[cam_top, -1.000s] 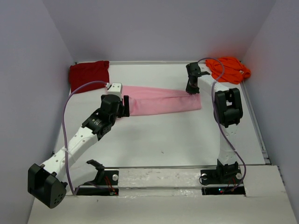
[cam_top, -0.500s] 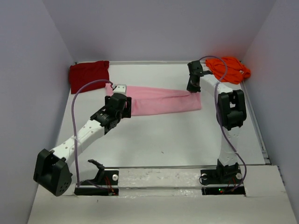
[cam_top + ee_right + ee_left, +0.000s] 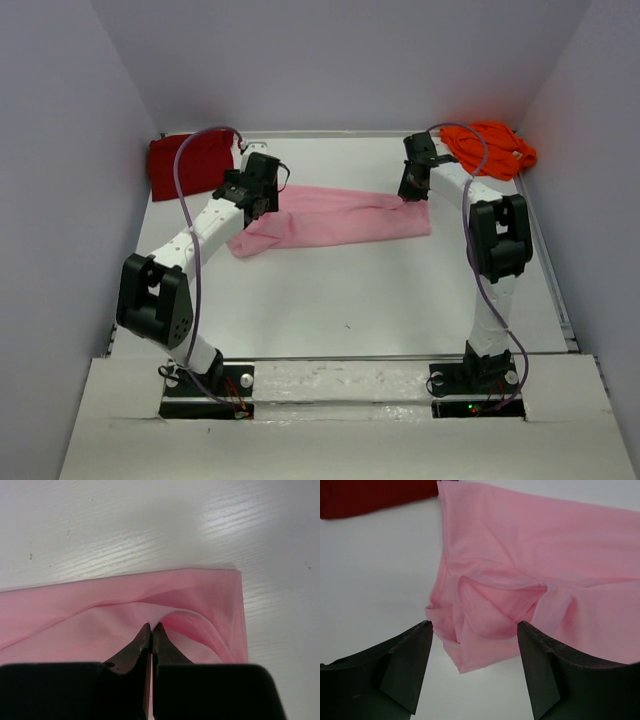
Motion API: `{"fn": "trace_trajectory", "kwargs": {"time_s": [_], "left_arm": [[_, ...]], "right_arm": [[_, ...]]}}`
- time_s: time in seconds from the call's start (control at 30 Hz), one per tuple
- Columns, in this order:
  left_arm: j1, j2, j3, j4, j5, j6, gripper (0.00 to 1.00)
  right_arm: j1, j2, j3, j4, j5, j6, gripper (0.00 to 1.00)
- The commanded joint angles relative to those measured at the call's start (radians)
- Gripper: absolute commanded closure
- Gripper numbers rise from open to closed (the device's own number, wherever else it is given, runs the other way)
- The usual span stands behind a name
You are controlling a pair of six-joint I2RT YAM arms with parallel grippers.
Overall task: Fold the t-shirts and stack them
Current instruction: Fold the tshirt
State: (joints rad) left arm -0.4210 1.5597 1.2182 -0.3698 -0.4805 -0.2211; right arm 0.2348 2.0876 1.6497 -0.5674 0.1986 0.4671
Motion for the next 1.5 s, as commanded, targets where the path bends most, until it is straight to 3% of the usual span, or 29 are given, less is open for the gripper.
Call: {"fn": "trace_trajectory", "kwargs": {"time_s": [0.0,0.3,0.73,1.47], "left_arm": [[0.001,0.057,0.096,-0.014,-0.053,0.006,0.20],[0.070,0.187,0.096,0.022,-0.026,-0.001,0.20],[0.185,0.243,0.053,0.084,-0.009,0.009,0.20],[0.197,0.352,0.080,0.091,0.134,0.025,0.21]], "right_arm": [[-0.006,-0.070,0.007,0.055,-0.033,-0.002,1.00],[-0.006,-0.092,-0.008,0.064,-0.053,-0.008,1.00],[-0.006,-0.103,-0.016,0.070,-0.056,-0.015,1.00],[-0.006,-0.121,-0.011,0.072,-0.057,-0.019,1.00]]}}
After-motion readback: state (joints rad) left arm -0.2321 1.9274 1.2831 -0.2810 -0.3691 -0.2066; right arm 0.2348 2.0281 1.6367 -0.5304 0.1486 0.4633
